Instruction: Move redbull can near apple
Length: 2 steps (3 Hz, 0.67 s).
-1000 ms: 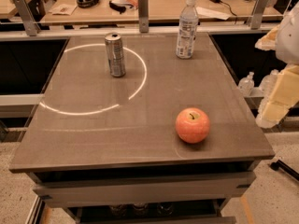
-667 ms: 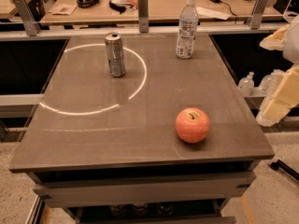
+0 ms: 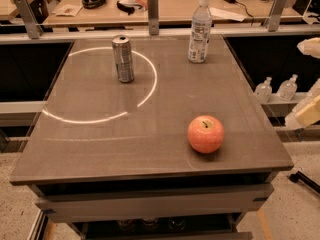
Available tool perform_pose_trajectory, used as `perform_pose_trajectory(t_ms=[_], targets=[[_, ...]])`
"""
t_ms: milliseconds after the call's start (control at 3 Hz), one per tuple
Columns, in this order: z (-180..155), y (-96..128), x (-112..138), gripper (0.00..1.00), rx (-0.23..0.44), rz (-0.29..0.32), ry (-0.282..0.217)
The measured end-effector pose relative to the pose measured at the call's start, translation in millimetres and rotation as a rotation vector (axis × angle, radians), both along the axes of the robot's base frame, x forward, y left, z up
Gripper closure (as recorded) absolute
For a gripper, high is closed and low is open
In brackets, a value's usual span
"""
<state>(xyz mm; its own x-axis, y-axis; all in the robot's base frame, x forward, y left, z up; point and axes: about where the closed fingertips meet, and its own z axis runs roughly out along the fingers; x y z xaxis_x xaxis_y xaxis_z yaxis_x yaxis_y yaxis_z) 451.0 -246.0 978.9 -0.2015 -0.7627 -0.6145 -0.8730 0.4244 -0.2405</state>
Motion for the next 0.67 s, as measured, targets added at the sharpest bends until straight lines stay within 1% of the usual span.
perform_pose_trajectory(t_ms=[333,667], targets=[[-4,-8,7,0.0,0.216,0.053,-0.097],[-32,-19,20,0.0,0.341,0.028,-0.176]])
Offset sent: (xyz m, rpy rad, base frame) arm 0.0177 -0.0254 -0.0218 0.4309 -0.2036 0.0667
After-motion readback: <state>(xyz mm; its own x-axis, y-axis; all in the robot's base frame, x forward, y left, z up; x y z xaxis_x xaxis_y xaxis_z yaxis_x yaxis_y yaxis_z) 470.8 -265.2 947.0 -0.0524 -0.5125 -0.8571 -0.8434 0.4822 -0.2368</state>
